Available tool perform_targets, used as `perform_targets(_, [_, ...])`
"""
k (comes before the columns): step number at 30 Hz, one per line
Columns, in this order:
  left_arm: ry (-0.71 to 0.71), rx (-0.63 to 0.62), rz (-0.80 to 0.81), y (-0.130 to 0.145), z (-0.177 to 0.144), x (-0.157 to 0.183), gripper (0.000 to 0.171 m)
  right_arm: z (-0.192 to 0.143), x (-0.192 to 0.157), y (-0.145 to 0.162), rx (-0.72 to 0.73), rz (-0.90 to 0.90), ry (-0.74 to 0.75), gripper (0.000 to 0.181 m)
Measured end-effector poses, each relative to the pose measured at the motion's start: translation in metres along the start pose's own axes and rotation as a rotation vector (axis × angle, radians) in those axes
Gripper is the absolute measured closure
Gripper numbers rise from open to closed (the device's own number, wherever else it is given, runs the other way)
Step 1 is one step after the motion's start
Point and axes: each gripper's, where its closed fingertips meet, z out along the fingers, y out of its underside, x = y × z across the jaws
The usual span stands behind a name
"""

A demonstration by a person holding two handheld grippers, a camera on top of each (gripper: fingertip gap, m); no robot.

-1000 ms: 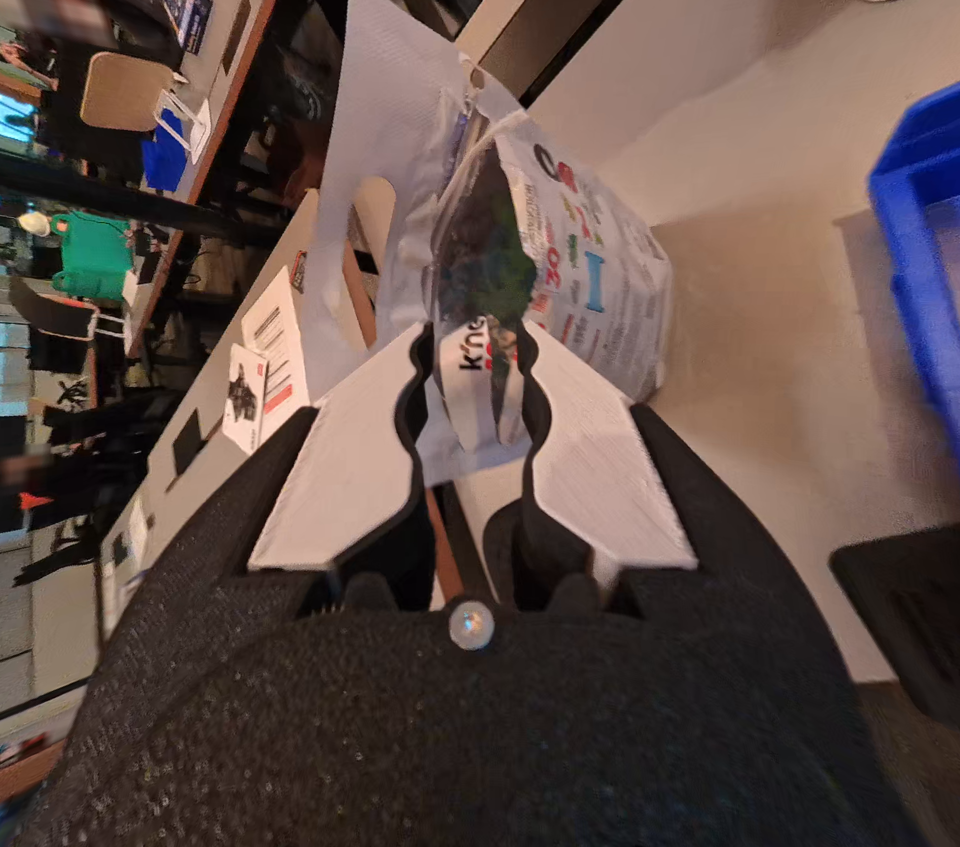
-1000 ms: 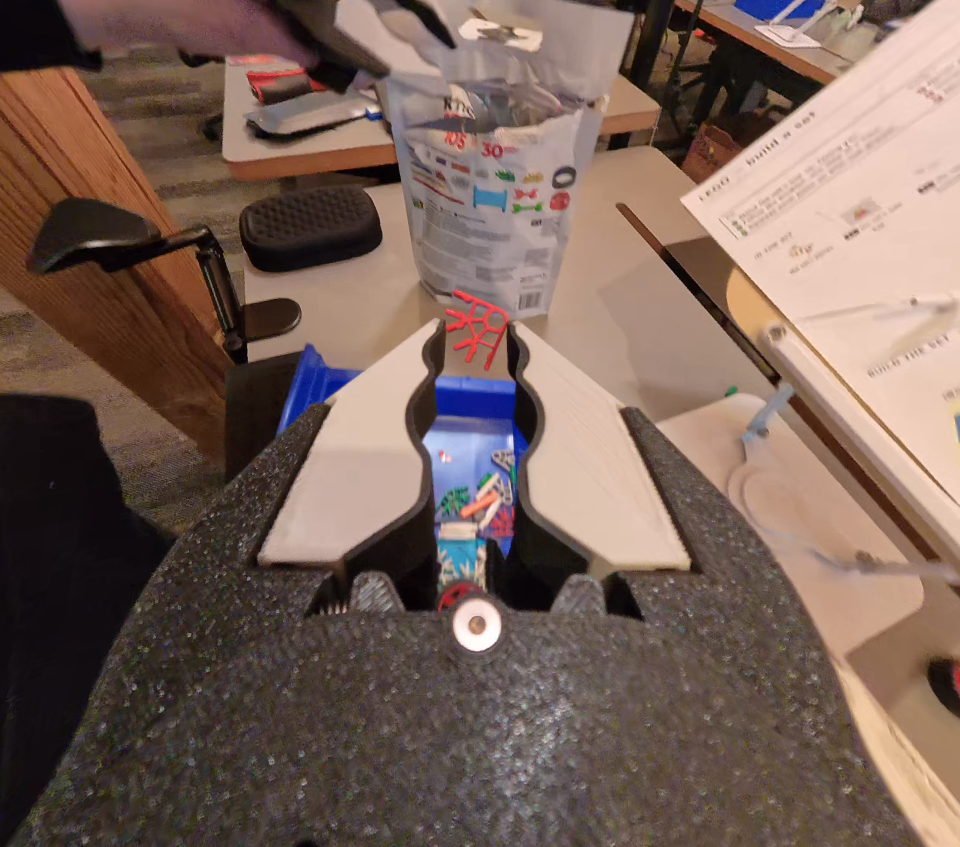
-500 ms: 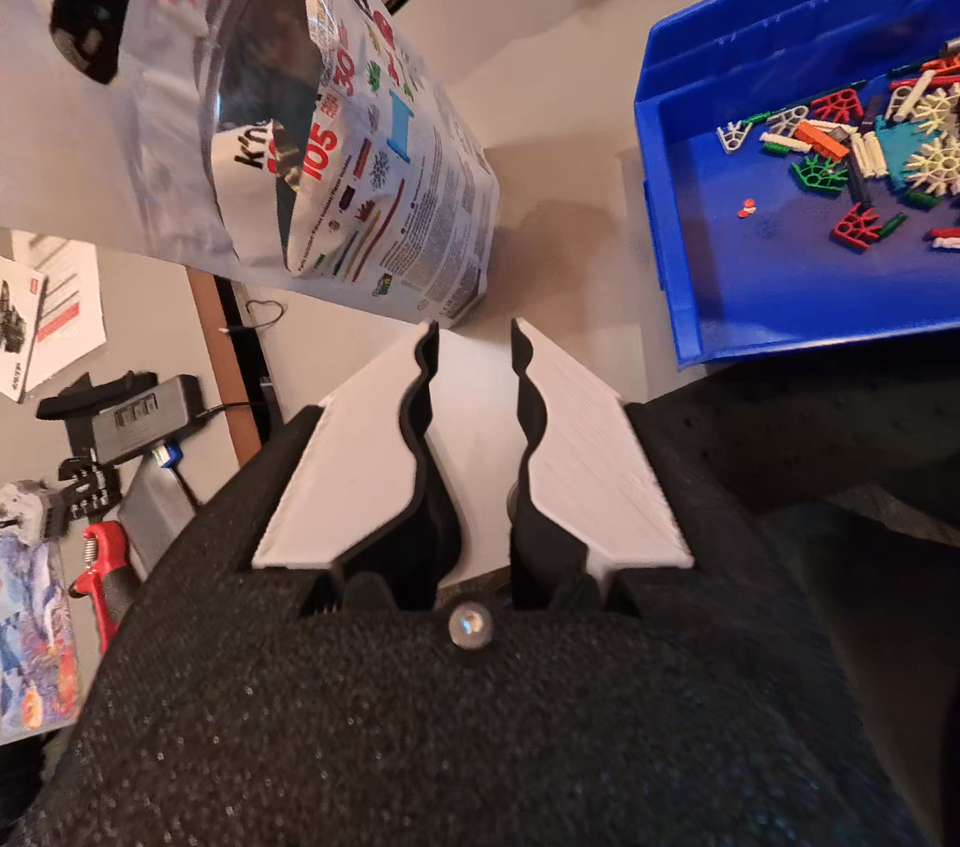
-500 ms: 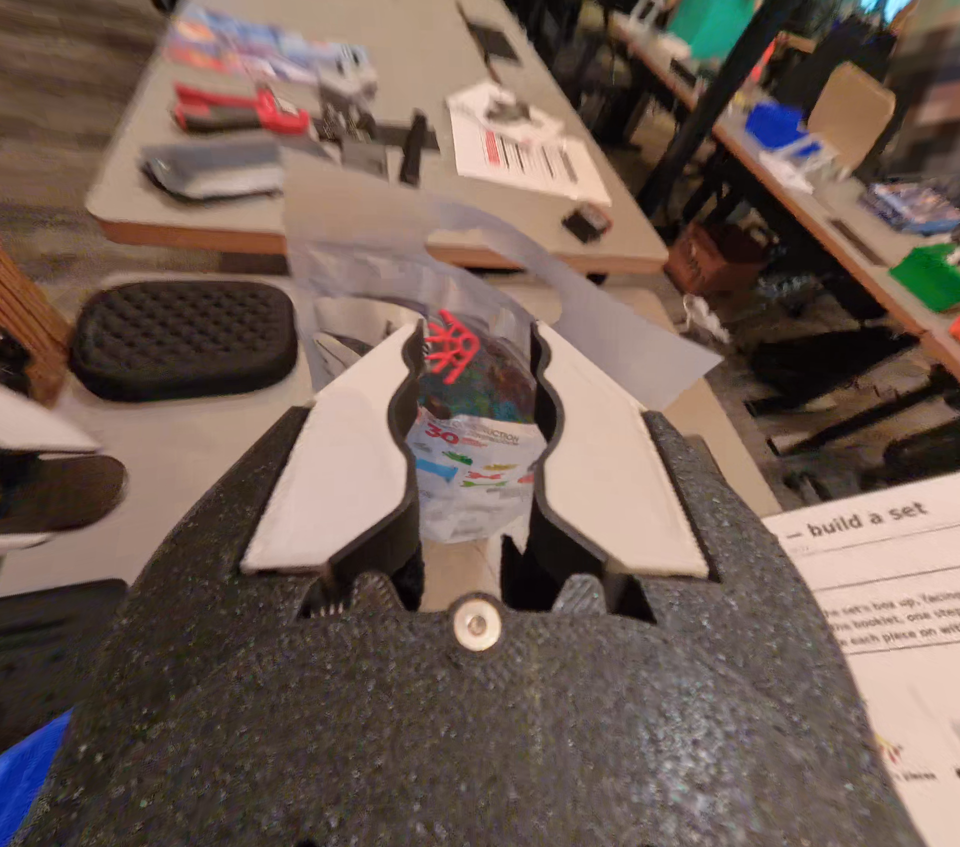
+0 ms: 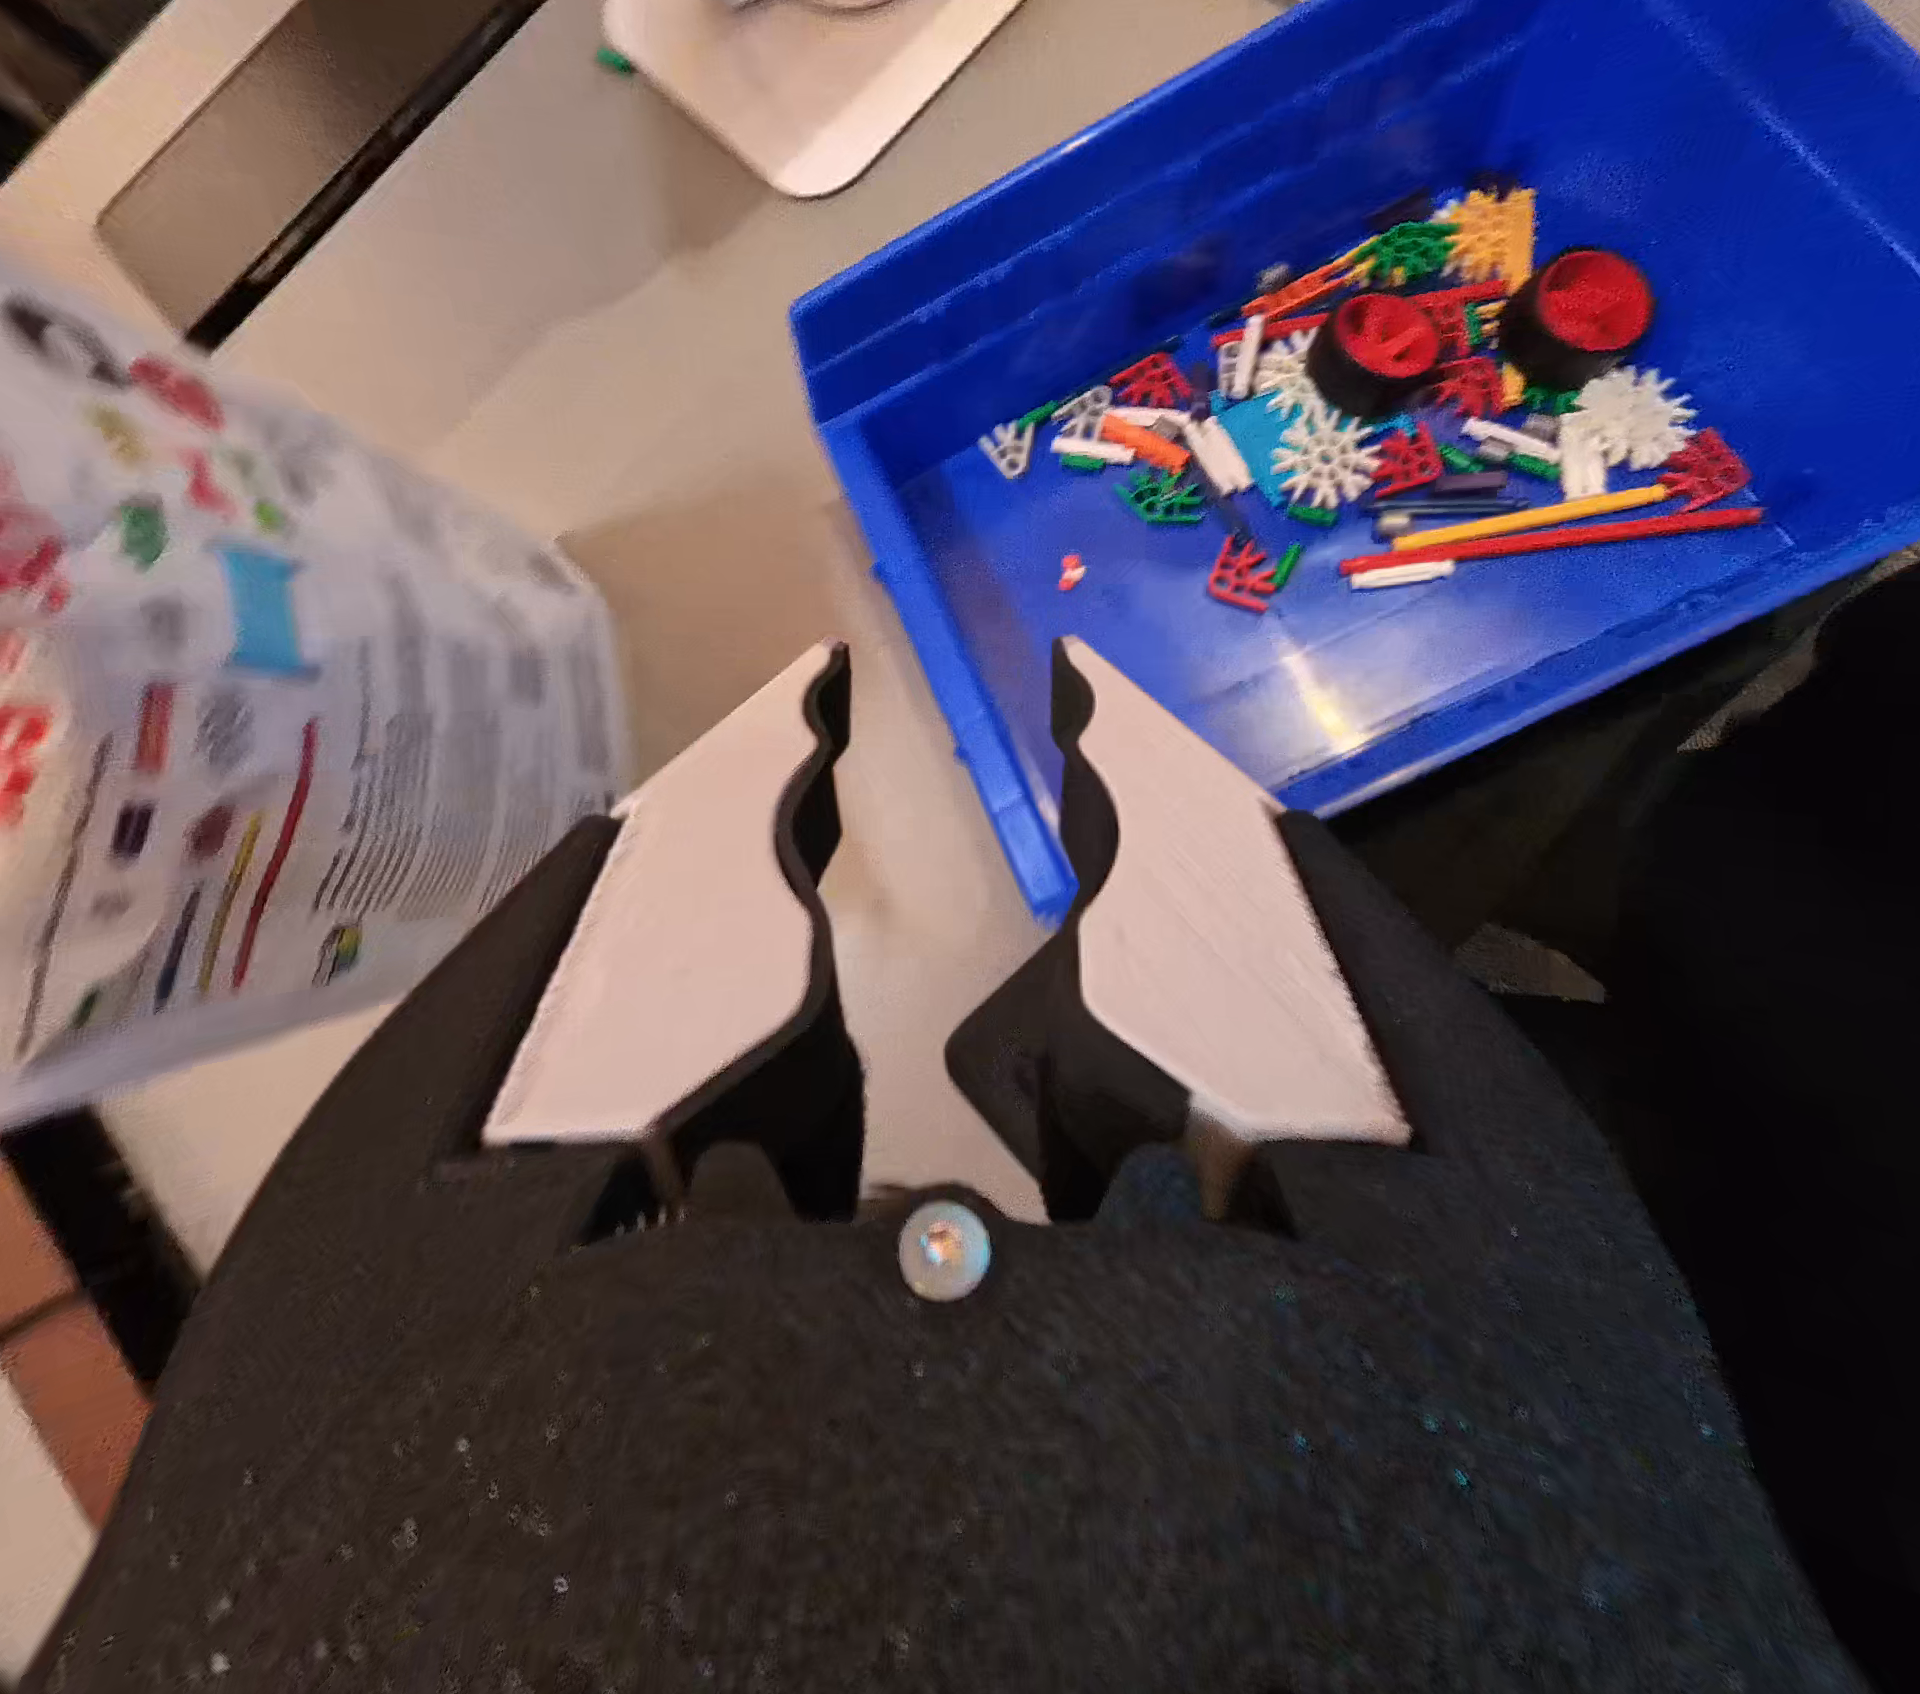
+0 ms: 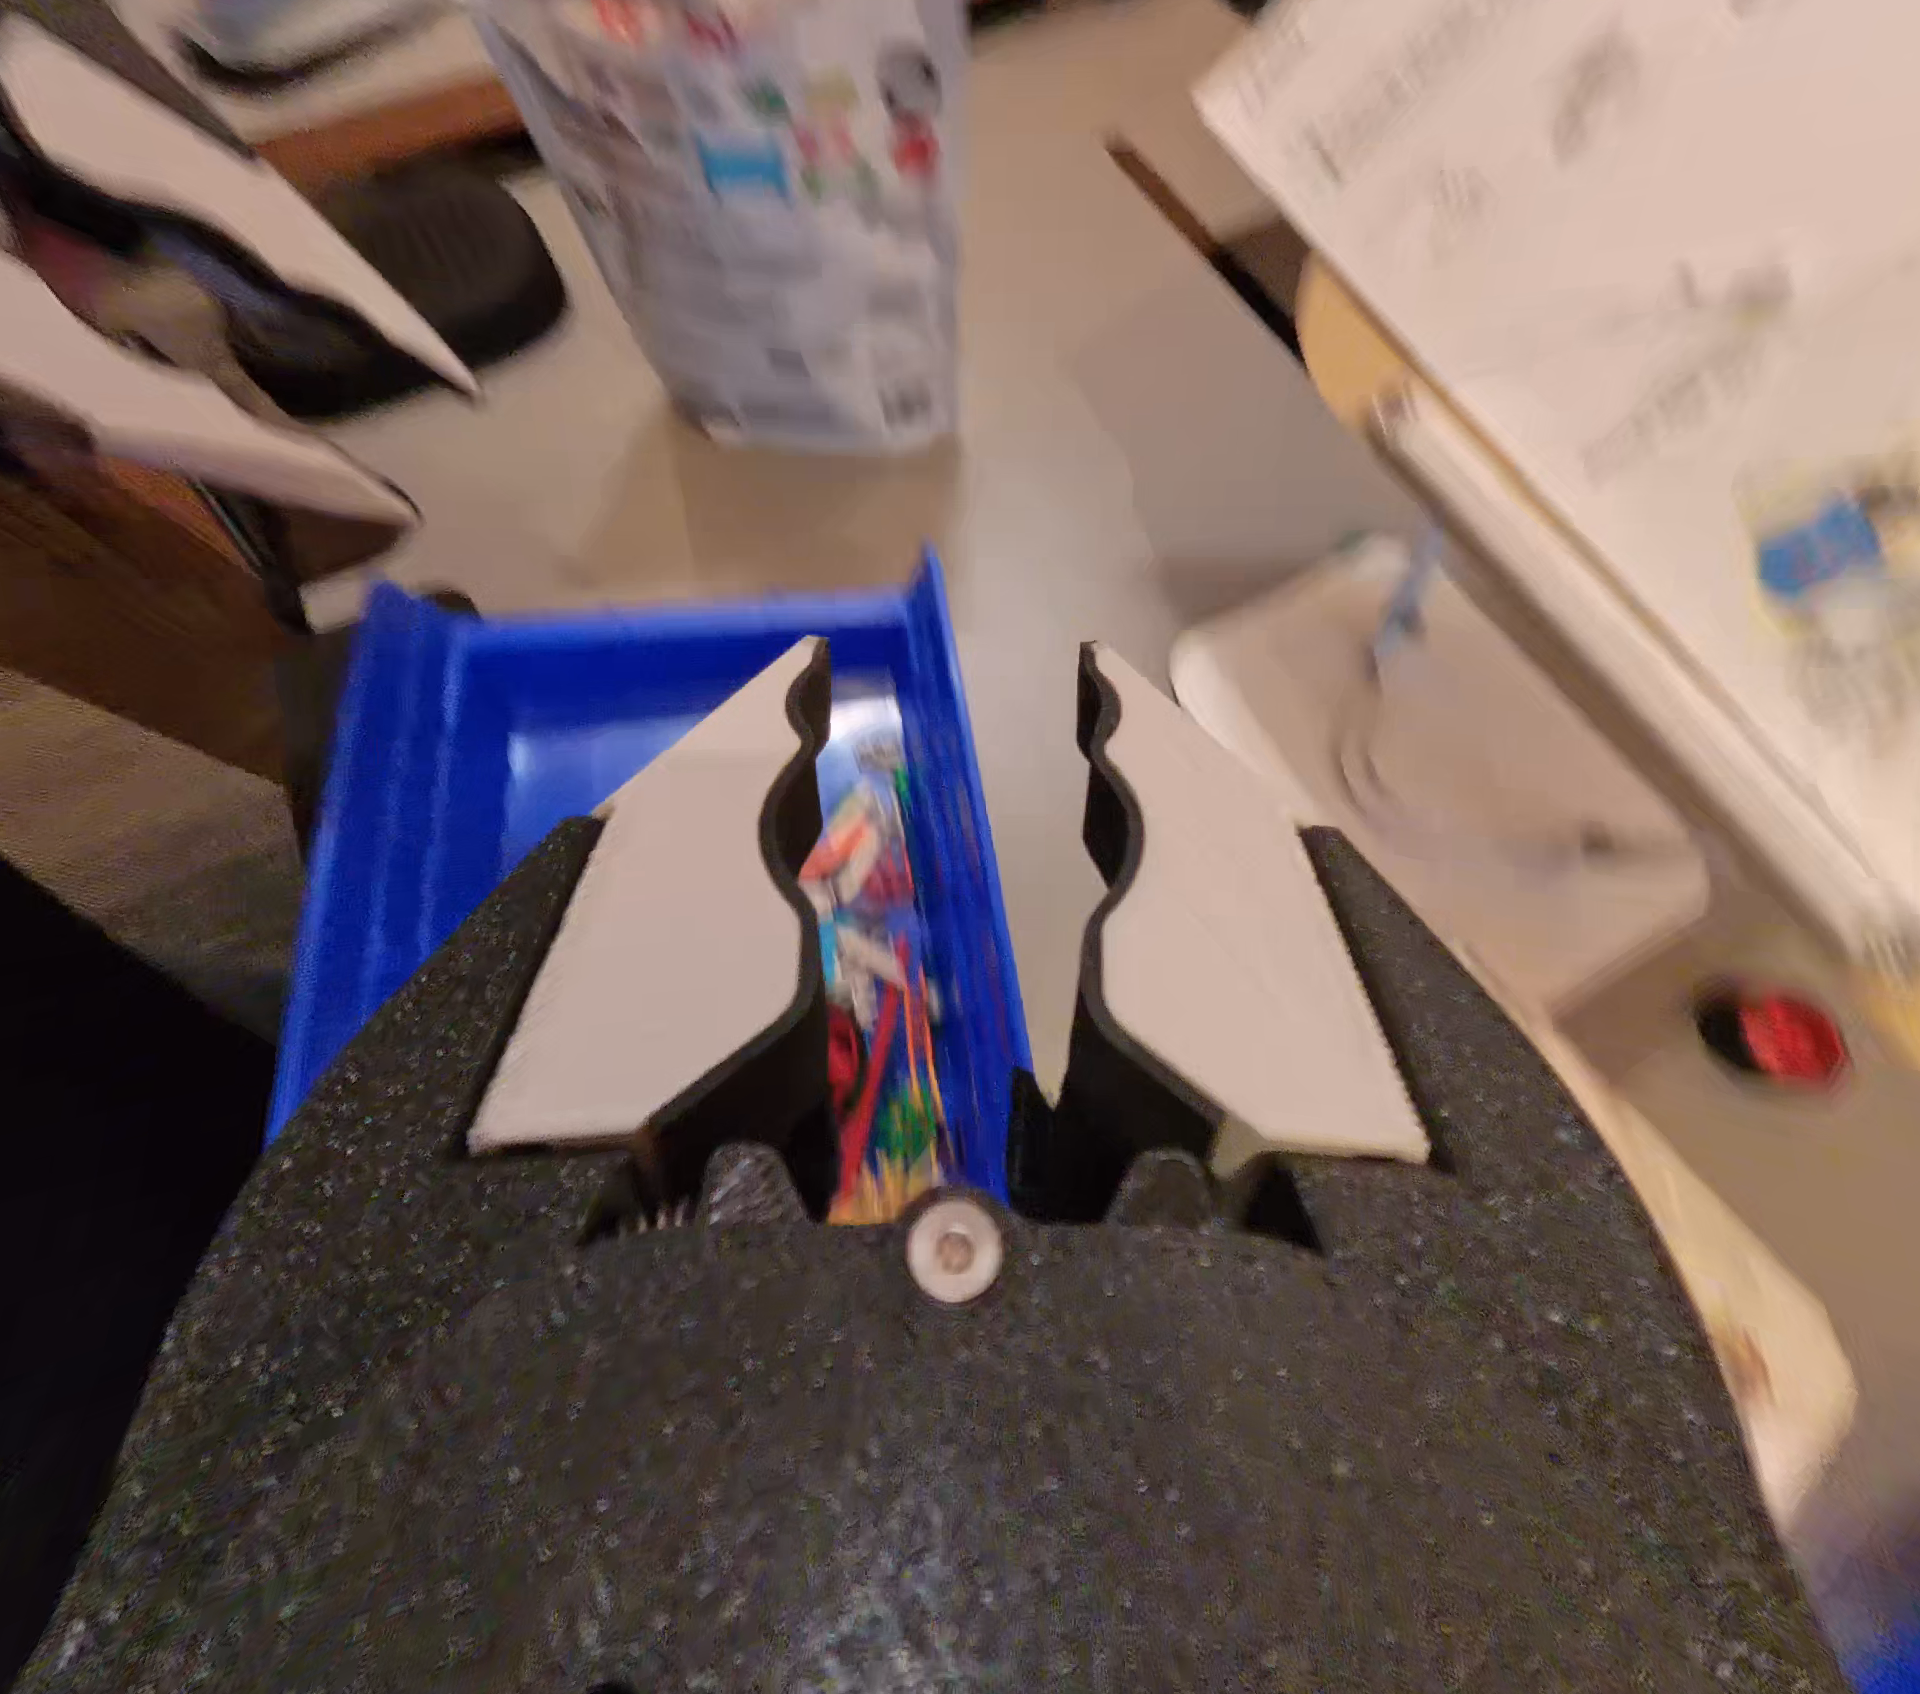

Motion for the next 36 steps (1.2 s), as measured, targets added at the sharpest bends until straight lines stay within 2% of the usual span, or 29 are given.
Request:
perform_targets(3, [0.173,-0.009,0.07,-0.019,0.022,0.038,0.13,-0.055,0.021,0.068,-0.05,0.121,0.084,0.139])
perform_targets(6, [0.404,-0.027,0.177,-0.027,0.032,0.09,0.119,-0.092,0.028,0.158,-0.236,0.259,0.14,0.134])
perform_targets(9, [0.535,-0.087,0.245,-0.014,0.033,0.122,0.11,-0.104,0.017,0.222,-0.328,0.32,0.157,0.134])
perform_targets(10, [0.538,-0.113,0.28,-0.006,0.036,0.125,0.11,-0.104,0.013,0.242,-0.372,0.319,0.161,0.136])
perform_targets(12, [0.575,-0.164,0.318,0.012,0.039,0.133,0.11,-0.094,0.0,0.269,-0.404,0.336,0.126,0.137])
perform_targets(14, [0.57,-0.216,0.327,0.029,0.047,0.134,0.112,-0.078,-0.01,0.278,-0.395,0.302,0.096,0.142])
perform_targets(19, [0.526,-0.302,0.354,0.061,0.064,0.133,0.132,-0.032,-0.019,0.286,-0.403,0.121,0.006,0.15])
perform_targets(23, [0.54,-0.298,0.306,0.061,0.062,0.137,0.144,-0.014,-0.022,0.292,-0.432,0.02,-0.037,0.158])
perform_targets(25, [0.532,-0.305,0.322,0.063,0.059,0.138,0.156,-0.01,-0.02,0.293,-0.422,0.017,-0.04,0.165])
perform_targets(29, [0.52,-0.307,0.276,0.067,0.057,0.135,0.163,-0.01,-0.016,0.294,-0.428,0.017,-0.056,0.175])
perform_targets(33, [0.514,-0.319,0.289,0.072,0.056,0.132,0.163,-0.012,-0.015,0.293,-0.425,0.055,-0.08,0.178])
perform_targets(36, [0.5,-0.317,0.276,0.075,0.056,0.13,0.159,-0.017,-0.017,0.277,-0.359,0.107,-0.104,0.178])
